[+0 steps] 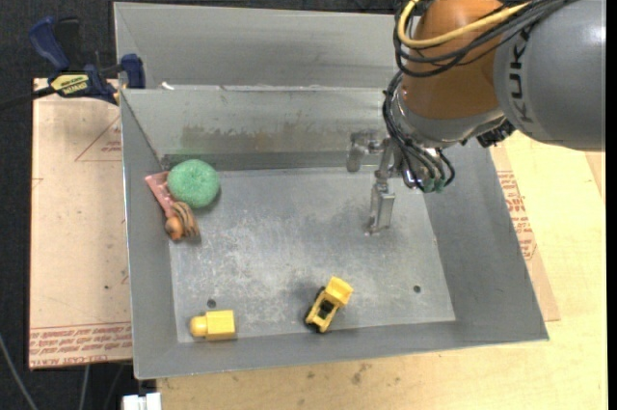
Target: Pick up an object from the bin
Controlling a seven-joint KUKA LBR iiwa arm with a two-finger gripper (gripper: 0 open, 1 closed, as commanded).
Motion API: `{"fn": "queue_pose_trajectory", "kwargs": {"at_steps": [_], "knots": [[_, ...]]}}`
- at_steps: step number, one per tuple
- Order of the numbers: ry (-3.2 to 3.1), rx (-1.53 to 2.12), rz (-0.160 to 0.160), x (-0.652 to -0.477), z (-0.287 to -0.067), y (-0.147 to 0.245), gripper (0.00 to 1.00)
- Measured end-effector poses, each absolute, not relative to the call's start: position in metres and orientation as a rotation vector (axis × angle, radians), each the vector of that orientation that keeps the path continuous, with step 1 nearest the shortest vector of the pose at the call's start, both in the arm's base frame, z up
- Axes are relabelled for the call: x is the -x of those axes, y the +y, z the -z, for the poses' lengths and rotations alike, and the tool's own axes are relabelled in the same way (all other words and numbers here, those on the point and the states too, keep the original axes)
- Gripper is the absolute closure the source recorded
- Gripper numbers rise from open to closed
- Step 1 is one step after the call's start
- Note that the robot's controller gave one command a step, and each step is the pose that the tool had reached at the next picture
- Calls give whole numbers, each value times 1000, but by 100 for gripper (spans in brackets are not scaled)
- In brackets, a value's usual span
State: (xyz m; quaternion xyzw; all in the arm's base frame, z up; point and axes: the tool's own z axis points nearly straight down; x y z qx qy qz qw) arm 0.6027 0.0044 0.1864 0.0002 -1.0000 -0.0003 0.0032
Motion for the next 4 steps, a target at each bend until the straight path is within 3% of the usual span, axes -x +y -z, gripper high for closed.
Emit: {"fn": "queue_pose_trajectory", "kwargs": {"at_steps": [1,2,3,4], "knots": [[-3143,0,1,-604,-191,4,0],[-3149,-132,-1,-576,-168,15,0],[-3087,-594,2,-551,-118,28,0],[-3063,-702,2,-530,-91,25,0]]}}
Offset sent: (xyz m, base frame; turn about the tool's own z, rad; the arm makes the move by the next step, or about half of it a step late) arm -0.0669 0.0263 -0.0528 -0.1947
